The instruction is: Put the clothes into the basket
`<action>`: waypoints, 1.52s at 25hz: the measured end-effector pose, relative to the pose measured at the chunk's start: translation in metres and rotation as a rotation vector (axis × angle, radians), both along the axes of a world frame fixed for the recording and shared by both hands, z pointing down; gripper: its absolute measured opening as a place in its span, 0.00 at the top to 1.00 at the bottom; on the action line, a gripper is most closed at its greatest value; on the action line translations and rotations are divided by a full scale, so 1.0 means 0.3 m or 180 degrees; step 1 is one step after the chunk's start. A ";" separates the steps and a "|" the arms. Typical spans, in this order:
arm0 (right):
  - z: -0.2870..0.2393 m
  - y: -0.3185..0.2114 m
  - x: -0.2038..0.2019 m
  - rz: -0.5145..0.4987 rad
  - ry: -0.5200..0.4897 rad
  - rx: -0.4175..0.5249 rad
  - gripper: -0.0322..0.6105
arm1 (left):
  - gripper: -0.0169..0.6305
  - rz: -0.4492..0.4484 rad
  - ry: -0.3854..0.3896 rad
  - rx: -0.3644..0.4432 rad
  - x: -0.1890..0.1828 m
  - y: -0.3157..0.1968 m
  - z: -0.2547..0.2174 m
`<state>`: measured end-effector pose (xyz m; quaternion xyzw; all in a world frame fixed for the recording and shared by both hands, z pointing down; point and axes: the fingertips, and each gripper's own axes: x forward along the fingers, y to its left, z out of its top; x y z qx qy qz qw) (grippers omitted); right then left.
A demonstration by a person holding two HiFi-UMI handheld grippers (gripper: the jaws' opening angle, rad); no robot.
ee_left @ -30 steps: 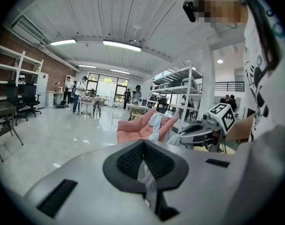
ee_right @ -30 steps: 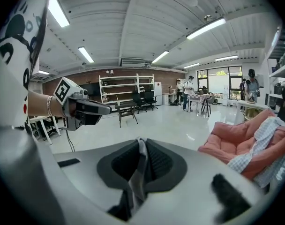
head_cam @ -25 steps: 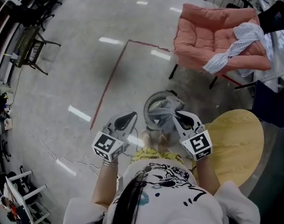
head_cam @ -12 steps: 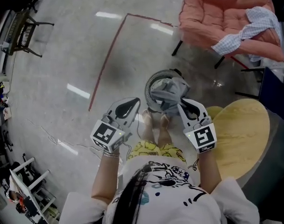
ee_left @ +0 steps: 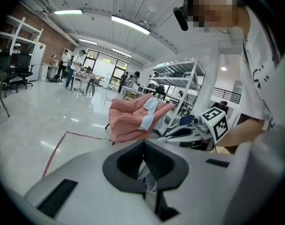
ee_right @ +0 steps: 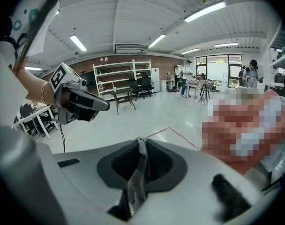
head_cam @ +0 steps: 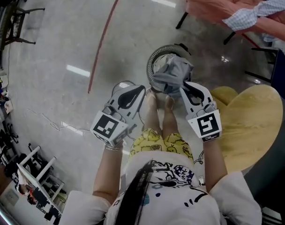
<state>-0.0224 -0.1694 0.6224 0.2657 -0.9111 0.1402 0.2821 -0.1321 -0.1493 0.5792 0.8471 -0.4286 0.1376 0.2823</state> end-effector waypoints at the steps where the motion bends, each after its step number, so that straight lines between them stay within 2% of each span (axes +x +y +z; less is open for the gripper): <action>1: 0.019 -0.001 0.000 0.0012 0.0003 -0.0012 0.87 | 0.95 0.0003 0.0003 -0.0009 0.002 -0.002 0.015; 5: 0.083 -0.006 -0.004 0.0055 0.0029 -0.0022 0.87 | 0.95 -0.0072 0.0017 -0.0089 -0.014 0.000 0.084; 10: 0.177 -0.008 -0.015 0.0154 0.0048 -0.0022 0.87 | 0.95 -0.0114 0.0142 0.0047 -0.033 -0.009 0.160; 14: 0.270 -0.031 -0.025 0.0159 0.0065 0.0082 0.87 | 0.95 -0.0164 0.0156 0.0055 -0.049 -0.025 0.245; 21: 0.437 -0.037 0.004 0.0440 0.0006 -0.0088 0.87 | 0.95 -0.0243 0.0179 -0.0068 -0.034 -0.009 0.442; 25: 0.499 -0.061 -0.020 0.0551 0.0013 -0.0081 0.87 | 0.95 -0.0563 0.0053 -0.0016 -0.083 -0.021 0.525; 27: 0.526 -0.053 -0.026 0.0621 -0.0025 -0.0120 0.87 | 0.95 -0.0679 0.0048 -0.0075 -0.090 0.001 0.559; 31: 0.570 -0.050 -0.021 0.0694 0.0045 -0.0233 0.87 | 0.95 -0.0642 0.0064 -0.0240 -0.099 0.031 0.620; 34: 0.601 -0.057 -0.018 0.0774 -0.0033 -0.0261 0.87 | 0.95 -0.0642 0.0086 -0.0279 -0.093 0.033 0.661; 38: 0.623 -0.052 -0.023 0.0728 -0.0009 -0.0257 0.87 | 0.95 -0.0596 0.0112 -0.0303 -0.087 0.037 0.677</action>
